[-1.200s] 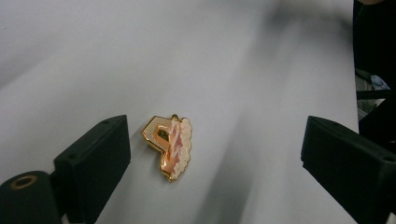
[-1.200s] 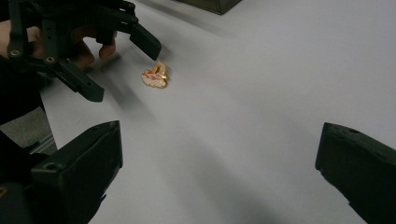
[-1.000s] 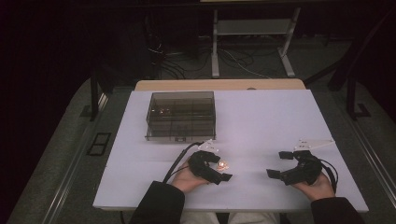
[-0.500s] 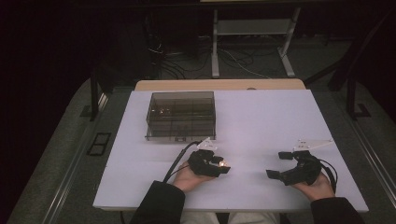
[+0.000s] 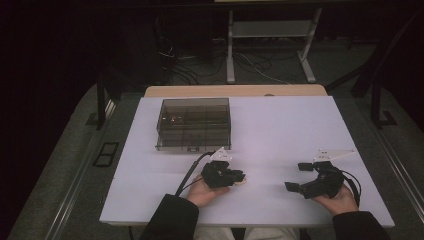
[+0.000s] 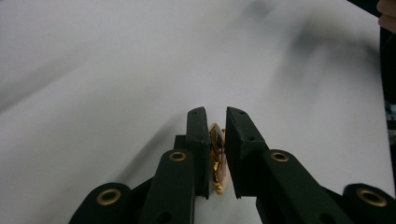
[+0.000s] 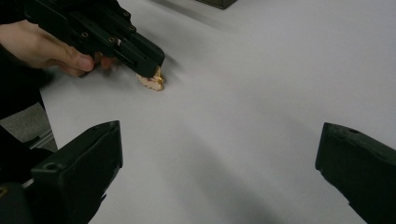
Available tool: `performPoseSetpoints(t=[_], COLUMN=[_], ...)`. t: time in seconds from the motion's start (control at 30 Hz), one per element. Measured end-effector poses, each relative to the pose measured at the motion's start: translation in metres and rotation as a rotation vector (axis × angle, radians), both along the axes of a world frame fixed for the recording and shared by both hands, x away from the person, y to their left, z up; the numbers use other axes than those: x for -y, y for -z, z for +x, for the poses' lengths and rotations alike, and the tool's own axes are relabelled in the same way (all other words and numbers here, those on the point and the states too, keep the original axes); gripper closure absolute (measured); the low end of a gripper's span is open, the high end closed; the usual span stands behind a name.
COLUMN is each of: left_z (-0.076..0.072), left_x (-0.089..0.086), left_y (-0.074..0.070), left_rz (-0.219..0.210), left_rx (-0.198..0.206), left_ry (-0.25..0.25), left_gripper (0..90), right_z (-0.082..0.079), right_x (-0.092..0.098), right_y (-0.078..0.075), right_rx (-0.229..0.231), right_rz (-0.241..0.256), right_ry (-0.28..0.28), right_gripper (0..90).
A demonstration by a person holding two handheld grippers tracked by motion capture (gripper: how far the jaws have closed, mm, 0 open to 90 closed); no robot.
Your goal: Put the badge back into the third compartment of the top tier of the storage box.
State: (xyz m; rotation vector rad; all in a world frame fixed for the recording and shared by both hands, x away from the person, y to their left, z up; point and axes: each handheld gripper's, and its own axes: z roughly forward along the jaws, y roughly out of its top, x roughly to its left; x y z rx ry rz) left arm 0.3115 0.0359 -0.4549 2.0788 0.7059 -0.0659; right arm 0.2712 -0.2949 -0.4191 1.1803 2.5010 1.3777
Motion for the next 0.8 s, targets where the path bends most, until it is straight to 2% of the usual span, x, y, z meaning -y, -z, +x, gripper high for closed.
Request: performPoseSetpoints(t=[0.07,0.17,0.23,0.53,0.8], left_z=[-0.0002,-0.0010,-0.0026,-0.0031,-0.0047], left_x=[-0.0020,-0.0031,-0.0016,-0.0007,0.0032], left_y=[0.0004,-0.0019,-0.0022,-0.0029,-0.0053], left_rz=[-0.007,-0.015,-0.012,-0.018,-0.006], left_rx=[-0.020,-0.023,-0.012,-0.018,-0.027], left_ry=[0.007,0.021,0.017,0.021,0.047], left_gripper=[80.5,82.7,83.2,84.0,84.2], right_z=[0.0000,0.0003,0.0002,0.0003,0.0004], right_x=[0.0003,0.0007,0.0005,0.0012,0.0013], right_y=[-0.0001,-0.0001,-0.0002,-0.0002,-0.0002], right_rx=[0.001,0.001,-0.002,0.004,0.005], right_rz=[0.000,0.001,0.001,-0.001,-0.001], right_ry=[-0.001,0.000,0.003,0.000,0.000], right_gripper=[0.1,0.1,0.1,0.1,0.1])
